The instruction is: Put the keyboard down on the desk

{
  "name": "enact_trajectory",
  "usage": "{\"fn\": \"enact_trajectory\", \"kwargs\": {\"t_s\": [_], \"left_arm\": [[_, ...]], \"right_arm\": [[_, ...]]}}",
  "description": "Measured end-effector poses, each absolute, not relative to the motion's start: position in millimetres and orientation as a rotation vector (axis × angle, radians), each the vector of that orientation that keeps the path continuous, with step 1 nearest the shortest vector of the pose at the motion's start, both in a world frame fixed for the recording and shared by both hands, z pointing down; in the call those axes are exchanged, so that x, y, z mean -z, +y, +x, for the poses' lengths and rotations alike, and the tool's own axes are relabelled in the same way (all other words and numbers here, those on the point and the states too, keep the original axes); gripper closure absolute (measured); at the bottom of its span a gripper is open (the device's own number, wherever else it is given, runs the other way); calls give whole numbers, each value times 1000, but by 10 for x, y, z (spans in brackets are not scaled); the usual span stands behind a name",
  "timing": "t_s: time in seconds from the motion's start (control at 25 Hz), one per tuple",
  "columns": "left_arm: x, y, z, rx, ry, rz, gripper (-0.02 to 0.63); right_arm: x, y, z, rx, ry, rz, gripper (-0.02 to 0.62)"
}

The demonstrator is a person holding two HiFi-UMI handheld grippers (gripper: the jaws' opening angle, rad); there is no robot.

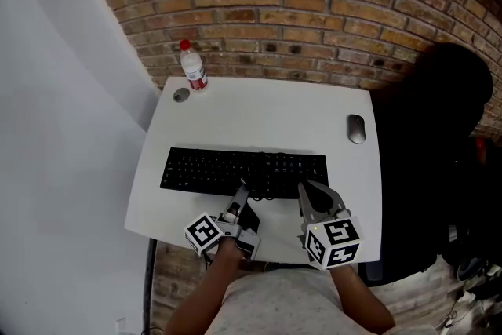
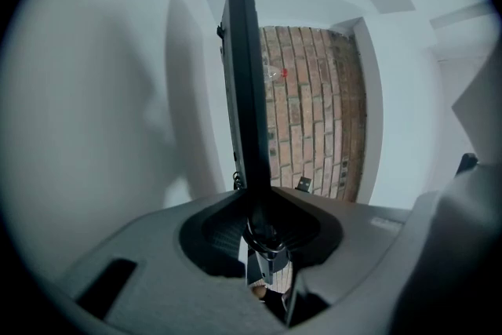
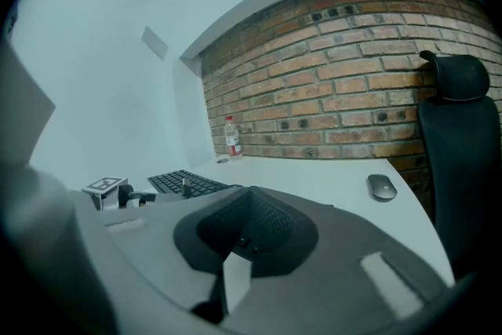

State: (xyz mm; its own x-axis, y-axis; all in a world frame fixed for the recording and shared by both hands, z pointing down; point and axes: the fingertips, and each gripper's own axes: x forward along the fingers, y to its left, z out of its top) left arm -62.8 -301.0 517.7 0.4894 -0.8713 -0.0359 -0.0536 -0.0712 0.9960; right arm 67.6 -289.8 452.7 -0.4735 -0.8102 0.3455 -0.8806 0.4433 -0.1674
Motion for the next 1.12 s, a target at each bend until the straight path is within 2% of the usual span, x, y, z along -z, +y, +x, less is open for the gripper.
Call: {"fn": "enact_trajectory", "kwargs": {"t_s": [1.12], "left_arm": [[-5591,-3067,-642,687,-882,1356,514]], "right_arm": [[-4703,-2774,646,-586,-2388,1551,586]]}}
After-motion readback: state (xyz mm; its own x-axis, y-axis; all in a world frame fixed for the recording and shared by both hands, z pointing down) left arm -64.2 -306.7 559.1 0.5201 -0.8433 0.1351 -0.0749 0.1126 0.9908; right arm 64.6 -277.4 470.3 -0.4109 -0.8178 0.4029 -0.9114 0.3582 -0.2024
